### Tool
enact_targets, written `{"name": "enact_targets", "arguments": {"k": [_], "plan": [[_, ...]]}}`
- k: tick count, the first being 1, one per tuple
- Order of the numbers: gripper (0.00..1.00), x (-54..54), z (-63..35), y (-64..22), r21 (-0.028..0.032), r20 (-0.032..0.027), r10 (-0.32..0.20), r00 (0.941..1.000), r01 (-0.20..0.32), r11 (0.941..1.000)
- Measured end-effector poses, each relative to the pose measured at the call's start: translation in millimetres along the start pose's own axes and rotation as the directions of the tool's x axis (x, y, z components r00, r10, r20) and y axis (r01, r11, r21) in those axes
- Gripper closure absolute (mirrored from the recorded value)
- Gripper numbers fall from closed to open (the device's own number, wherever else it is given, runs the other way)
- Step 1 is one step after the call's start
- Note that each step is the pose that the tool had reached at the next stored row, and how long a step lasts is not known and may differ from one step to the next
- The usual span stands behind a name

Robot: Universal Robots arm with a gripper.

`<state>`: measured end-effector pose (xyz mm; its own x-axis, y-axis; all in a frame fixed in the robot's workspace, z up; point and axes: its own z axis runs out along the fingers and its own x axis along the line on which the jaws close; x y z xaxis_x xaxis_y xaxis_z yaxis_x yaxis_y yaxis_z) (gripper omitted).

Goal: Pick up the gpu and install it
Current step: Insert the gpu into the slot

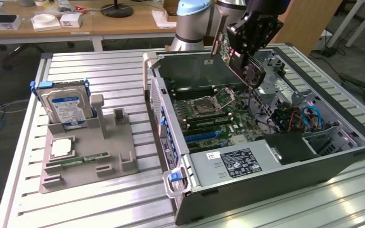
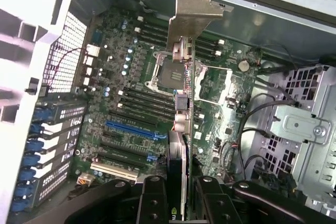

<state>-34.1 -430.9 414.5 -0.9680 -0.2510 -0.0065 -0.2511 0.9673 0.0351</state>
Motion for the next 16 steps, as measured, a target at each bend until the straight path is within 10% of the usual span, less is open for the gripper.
{"name": "enact_targets", "arguments": {"k": [16], "plan": [[0.73,0.1,5.5,-0.2,-0.0017,-0.0055,-0.175,0.9845,0.175,0.9846]]}}
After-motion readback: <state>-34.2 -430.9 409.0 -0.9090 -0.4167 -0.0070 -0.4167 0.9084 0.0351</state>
